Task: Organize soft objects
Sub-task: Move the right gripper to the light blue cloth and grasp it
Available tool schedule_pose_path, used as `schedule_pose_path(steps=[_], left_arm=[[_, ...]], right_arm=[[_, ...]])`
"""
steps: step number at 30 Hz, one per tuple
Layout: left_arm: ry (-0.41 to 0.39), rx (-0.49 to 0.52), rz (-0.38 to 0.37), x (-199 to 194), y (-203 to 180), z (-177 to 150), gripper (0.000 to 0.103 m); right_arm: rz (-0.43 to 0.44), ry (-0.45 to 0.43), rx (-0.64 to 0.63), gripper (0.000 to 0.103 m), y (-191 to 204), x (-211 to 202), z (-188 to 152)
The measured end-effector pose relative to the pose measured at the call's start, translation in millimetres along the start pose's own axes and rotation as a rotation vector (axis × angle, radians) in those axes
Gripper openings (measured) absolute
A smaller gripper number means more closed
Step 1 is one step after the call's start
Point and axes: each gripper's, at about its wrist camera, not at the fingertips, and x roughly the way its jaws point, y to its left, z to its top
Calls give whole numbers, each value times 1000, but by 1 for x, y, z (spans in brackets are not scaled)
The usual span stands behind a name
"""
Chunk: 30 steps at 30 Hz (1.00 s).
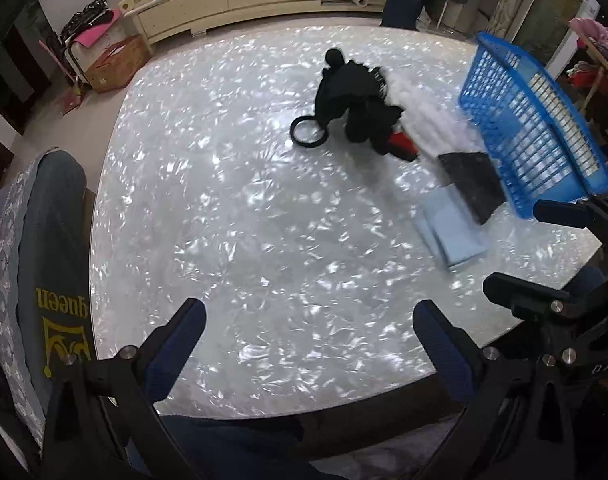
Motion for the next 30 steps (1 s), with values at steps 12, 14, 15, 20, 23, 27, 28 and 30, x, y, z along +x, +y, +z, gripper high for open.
schedule_pose_path(steps=[12, 14, 15, 20, 23, 27, 28, 30], left_arm=[[31, -4, -6, 55, 4, -1, 103], [43, -5, -11, 63, 3, -2, 103], [49, -4, -11, 67, 2, -2, 103], [60, -14, -28, 78, 2, -3, 103], [59, -17, -27, 80, 3, -2, 103], [51, -7, -28, 77, -2, -2, 103], [49, -3, -26, 76, -3, -2, 103], [43, 1, -27, 72, -5, -1, 103]], right_arm=[[-41, 138, -14, 66, -7, 65, -4], [-52, 149, -18, 63, -7, 72, -3], [-63, 156, -22, 58, -8, 75, -4], [-119, 143, -70, 41, -7, 78, -8], [-145, 130, -97, 32, -6, 77, -12], [-157, 123, -100, 11, -3, 76, -14], [-144, 128, -88, 9, -4, 76, -14], [-118, 138, -66, 6, -6, 76, -15]])
